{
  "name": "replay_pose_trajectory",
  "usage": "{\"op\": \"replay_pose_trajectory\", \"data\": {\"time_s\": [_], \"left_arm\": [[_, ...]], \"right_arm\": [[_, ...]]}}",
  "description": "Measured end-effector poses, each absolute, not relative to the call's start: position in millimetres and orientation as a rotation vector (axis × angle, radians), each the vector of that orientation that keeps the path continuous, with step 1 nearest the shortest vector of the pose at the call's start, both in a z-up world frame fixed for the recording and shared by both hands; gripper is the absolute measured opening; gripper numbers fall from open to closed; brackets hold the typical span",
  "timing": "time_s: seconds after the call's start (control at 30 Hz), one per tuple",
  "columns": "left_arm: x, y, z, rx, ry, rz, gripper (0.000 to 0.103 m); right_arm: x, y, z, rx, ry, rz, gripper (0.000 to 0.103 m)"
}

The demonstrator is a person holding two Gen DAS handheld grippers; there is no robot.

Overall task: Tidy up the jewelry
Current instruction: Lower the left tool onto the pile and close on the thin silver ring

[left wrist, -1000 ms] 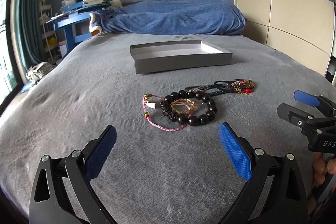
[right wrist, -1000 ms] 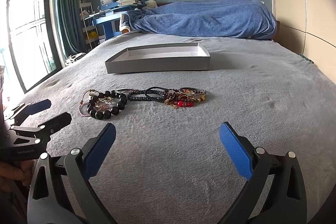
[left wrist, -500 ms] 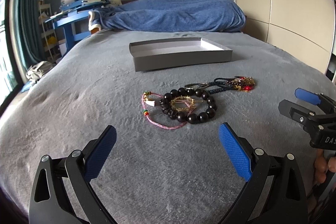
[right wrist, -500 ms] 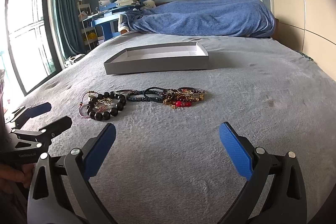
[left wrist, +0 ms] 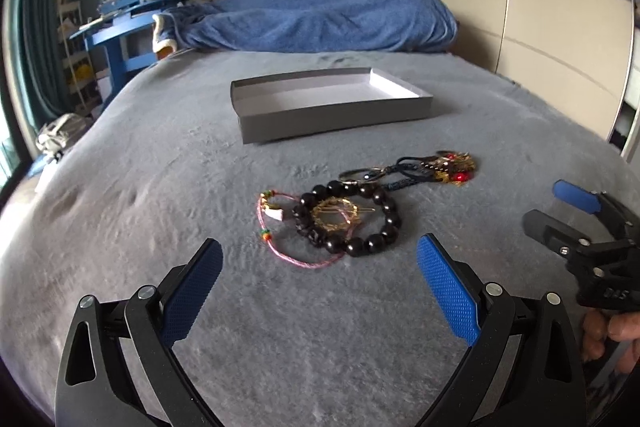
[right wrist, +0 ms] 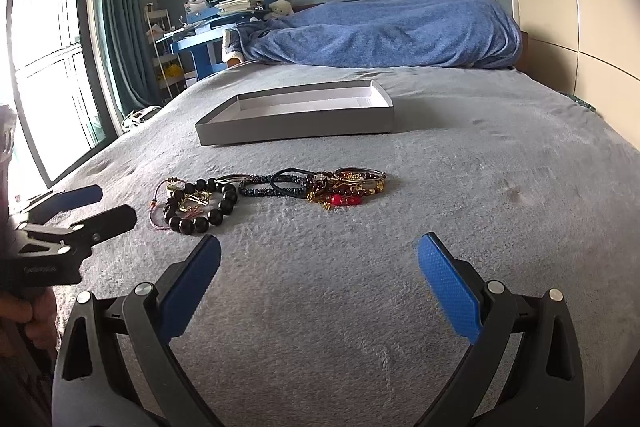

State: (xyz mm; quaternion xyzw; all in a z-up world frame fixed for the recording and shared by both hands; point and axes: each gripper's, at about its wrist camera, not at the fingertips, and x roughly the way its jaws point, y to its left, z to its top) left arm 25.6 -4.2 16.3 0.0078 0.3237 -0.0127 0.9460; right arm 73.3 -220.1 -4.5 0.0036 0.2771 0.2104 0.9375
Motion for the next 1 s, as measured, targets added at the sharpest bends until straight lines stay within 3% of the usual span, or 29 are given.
{"op": "replay_pose_trajectory", "data": {"time_s": [0.33,0.73,0.87,1.0], "left_arm": [[85,-19,22,0.025,0.747,-0.140,0.081],[164,-28,-7,-0.026,0.955,-0.194,0.063],[172,-27,-13,-0.026,0.982,-0.208,0.049],[168,-26,-11,-0.023,0.951,-0.226,0.048]], "right_arm": [[76,-226,0,0.030,0.570,0.425,0.098],[77,-233,2,0.058,0.573,0.423,0.098],[80,-235,4,0.066,0.575,0.420,0.098],[88,-239,7,0.091,0.584,0.418,0.098]]}}
